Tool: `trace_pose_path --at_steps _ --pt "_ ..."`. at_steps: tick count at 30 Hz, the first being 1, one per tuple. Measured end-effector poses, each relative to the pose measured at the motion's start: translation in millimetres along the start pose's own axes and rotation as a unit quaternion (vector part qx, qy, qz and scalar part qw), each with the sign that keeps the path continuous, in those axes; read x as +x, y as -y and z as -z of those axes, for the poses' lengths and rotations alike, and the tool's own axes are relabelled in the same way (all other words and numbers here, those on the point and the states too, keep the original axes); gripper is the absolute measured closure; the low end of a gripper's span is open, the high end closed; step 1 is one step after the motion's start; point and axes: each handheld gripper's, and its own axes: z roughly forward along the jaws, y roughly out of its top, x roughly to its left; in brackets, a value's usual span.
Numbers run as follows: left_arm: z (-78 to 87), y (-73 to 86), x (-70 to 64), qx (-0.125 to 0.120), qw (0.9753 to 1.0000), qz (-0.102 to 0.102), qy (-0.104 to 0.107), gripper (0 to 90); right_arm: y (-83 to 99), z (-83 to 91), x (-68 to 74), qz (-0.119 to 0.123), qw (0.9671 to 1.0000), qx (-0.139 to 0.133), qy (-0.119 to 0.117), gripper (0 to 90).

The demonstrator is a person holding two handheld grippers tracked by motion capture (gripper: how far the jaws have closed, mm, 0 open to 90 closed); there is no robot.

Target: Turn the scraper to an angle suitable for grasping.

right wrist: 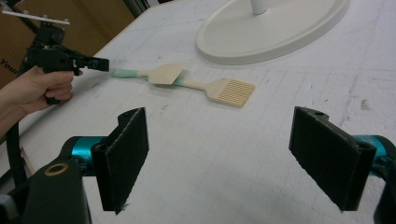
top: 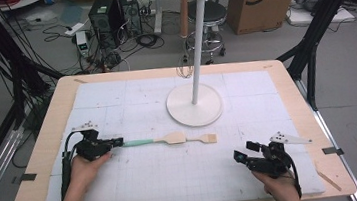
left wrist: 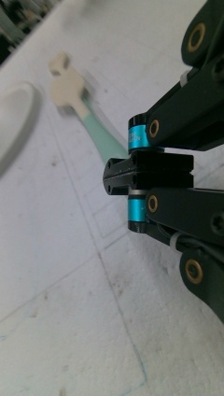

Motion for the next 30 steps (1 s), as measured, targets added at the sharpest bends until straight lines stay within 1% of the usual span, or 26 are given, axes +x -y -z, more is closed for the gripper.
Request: trace_pose_path --at_steps 1,3,4,6,7,8,11,12,15,16,17,18,19,20,22,25,26,27,28,29,30 --pt "-1.5 -0.8 -0.1 0.001 1.0000 -0.002 0.000 90.0 -0.2 -0.1 0.4 0.000 1.0000 0.001 -0.001 19.1" --pt "-1.1 -0.7 1.3 -0.001 1.0000 0.005 0.002 90.0 -0.5 0.2 1.2 0.001 1.0000 -0.001 -0.002 19.1" --pt "-0.9 -0.5 1.9 -0.004 1.0000 0.009 -0.001 90.0 -0.8 0.7 1.6 0.000 1.0000 -0.001 -0.001 19.1" --pt "0.4 -0.6 3.3 -0.007 0.9999 0.008 -0.001 90.0 -0.9 1.2 1.5 -0.002 1.0000 -0.002 -0.002 19.1" --pt "0.3 -0.6 2.9 -0.008 0.9999 0.013 -0.001 90.0 -0.6 0.9 0.9 0.001 1.0000 -0.003 0.000 19.1" --pt "-0.1 -0.6 3.0 -0.005 0.9999 0.009 -0.004 90.0 -0.4 0.8 0.9 -0.001 1.0000 -0.001 -0.002 19.1" --pt "-1.3 -0.8 1.7 -0.002 1.0000 0.001 -0.006 90.0 -0.3 1.1 1.1 0.000 1.0000 -0.001 -0.001 19.1" --pt "-1.5 -0.7 1.1 0.000 1.0000 0.002 -0.009 90.0 -0.5 1.6 0.9 0.001 1.0000 -0.002 -0.002 19.1" --pt "-1.1 -1.1 0.6 -0.006 0.9999 0.004 -0.008 89.9 -0.6 2.6 0.4 0.000 1.0000 -0.005 0.000 19.1" --pt "-0.7 -1.4 1.3 -0.011 0.9999 0.009 -0.007 89.9 -0.5 2.6 0.3 0.001 1.0000 -0.005 -0.001 19.1" --pt "-0.6 -1.7 1.2 -0.016 0.9998 0.013 -0.002 89.9 -0.5 2.4 0.6 -0.001 1.0000 -0.004 0.000 19.1" --pt "-0.5 -2.5 0.5 -0.021 0.9997 0.013 0.002 89.9 -0.5 2.0 0.5 0.001 1.0000 -0.004 -0.001 19.1" --pt "-1.8 -3.3 -1.5 -0.026 0.9996 0.014 0.004 89.9 -0.5 1.7 0.5 0.002 1.0000 -0.003 -0.001 19.1" --pt "-3.8 -4.0 -3.4 -0.026 0.9995 0.015 0.007 89.9 -0.5 1.3 1.1 0.000 1.0000 -0.002 -0.001 19.1" --pt "-10.4 -6.8 -7.3 -0.020 0.9997 0.013 0.002 89.9 -0.7 -0.3 0.8 0.002 1.0000 -0.002 -0.002 19.1" --pt "-19.6 -13.5 -12.7 -0.025 0.9995 0.018 0.012 89.9 -0.6 -1.5 1.4 0.003 1.0000 0.000 -0.002 19.1" --pt "-23.0 -15.5 -14.1 -0.021 0.9996 0.015 0.009 89.9 -0.7 -1.1 1.9 0.001 1.0000 0.002 -0.002 19.1" --pt "-26.3 -17.4 -15.4 -0.014 0.9998 0.014 0.006 89.9 -0.9 -0.7 2.4 -0.001 1.0000 0.002 -0.003 19.1" --pt "-29.5 -19.0 -16.7 -0.011 0.9998 0.017 0.005 89.9 -1.0 -0.5 1.9 0.001 1.0000 -0.001 -0.002 19.1" --pt "-32.4 -20.8 -18.4 -0.009 0.9998 0.016 0.007 89.9 -1.1 -0.3 1.0 0.003 1.0000 -0.002 -0.003 19.1" --pt "-35.9 -22.6 -20.9 -0.010 0.9998 0.018 0.008 89.9 -0.9 0.0 1.0 0.000 1.0000 -0.002 -0.002 19.1"
